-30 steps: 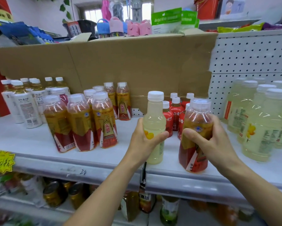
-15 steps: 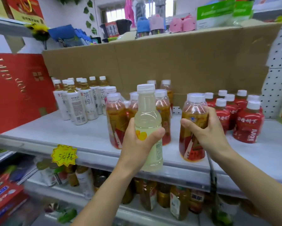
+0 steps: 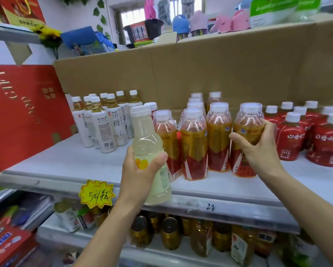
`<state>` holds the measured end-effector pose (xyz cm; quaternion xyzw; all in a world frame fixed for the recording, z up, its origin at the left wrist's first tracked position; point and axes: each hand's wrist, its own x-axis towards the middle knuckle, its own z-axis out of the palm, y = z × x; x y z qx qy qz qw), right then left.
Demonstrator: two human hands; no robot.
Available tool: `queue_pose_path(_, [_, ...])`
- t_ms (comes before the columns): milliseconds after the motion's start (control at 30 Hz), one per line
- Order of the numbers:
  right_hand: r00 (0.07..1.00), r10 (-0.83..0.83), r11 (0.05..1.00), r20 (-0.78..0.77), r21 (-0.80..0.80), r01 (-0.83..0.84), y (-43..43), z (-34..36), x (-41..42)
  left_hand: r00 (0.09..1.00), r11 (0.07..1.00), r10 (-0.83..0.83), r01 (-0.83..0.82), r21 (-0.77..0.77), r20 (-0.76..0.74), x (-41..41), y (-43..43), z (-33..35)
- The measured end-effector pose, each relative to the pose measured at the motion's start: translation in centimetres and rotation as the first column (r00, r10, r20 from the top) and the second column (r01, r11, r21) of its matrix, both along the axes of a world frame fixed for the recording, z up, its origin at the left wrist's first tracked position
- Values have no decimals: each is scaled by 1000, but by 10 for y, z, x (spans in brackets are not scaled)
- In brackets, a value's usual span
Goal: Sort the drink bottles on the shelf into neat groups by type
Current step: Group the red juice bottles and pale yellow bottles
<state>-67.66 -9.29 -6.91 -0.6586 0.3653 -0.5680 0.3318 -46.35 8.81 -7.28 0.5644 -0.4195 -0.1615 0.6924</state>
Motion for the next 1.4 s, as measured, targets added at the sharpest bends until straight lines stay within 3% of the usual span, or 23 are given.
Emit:
queue_pose_path(233, [990,-110,994,-86,-31,108,-10,-1,9,998,997,64,-65,-44,-12,26,-10,0])
queue_pose_path(467, [954,-289,893,-80,-383,238,24,26,36,999,998,50,-50,-47,-9,56,-19,3])
queue_pose_path(633, [967,-216,846,-136,-520,116,67,71,84,1000,999,4,-4,-35,14,100,-25,2])
queue_pose_path(733, [935,-139,844,-326,-533,-60,92,101,131,999,999,-32,33,-9,42,134,-24,4])
queue_pose_path(800, [840,-134,861,-526,-482,-165,97,123,169,997,998,-57,57,5,56,155,-21,6])
queue_pose_path(867, [664,-162,907,-730,-375,-191,87,143,207,994,996,-85,83,24,69,174,-18,6])
queue_pose_path(1000, [298,-125,991,-946,-132,-5,63,152,261,987,989,-145,142,41,75,208,-16,2])
queue_pose_path(1067, [237,-131,991,-963,-118,69,59,148,273,983,984,-172,169,49,70,221,-16,0])
queue_pose_path(1233, [354,-252,968,-901,-228,109,68,143,289,973,974,-223,219,63,60,245,-15,-5])
queue_pose_path(1400, [470,-158,987,-869,-124,102,92,143,291,963,963,-262,257,80,60,257,-16,-6])
